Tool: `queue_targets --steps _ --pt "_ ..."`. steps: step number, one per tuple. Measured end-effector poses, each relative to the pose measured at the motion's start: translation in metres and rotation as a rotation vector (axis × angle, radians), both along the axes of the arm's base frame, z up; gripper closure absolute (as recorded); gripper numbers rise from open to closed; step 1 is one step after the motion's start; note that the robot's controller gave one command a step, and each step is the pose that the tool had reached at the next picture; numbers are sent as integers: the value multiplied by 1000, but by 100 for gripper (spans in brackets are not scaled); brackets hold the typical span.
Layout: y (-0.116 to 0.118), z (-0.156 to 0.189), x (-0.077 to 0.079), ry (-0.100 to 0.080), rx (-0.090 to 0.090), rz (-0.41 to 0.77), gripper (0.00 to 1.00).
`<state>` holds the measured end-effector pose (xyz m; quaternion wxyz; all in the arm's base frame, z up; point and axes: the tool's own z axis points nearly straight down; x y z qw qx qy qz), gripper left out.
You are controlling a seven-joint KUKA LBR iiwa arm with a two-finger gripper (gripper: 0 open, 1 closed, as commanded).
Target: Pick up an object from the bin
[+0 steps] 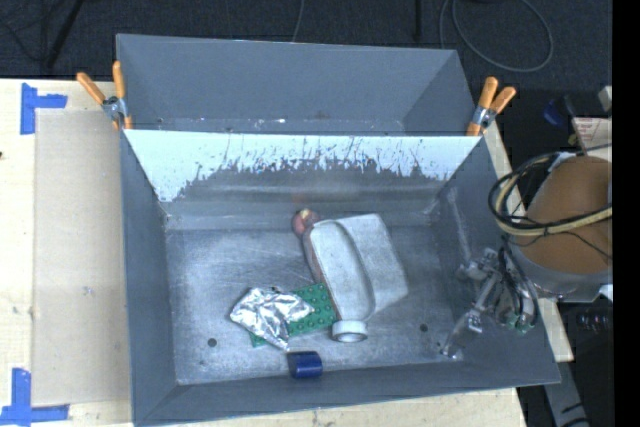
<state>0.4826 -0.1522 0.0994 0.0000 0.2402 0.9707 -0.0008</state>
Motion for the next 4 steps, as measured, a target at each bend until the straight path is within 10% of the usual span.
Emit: queue_targets --steps 1,2,3,4 --pt "84 -27 11 -11 -3 406 0" --pt "29 -23 0 -45 -18 674 0" --pt "29 -25 -8 -14 -5 676 100" --pt "30 38 -6 -5 -1 674 100"
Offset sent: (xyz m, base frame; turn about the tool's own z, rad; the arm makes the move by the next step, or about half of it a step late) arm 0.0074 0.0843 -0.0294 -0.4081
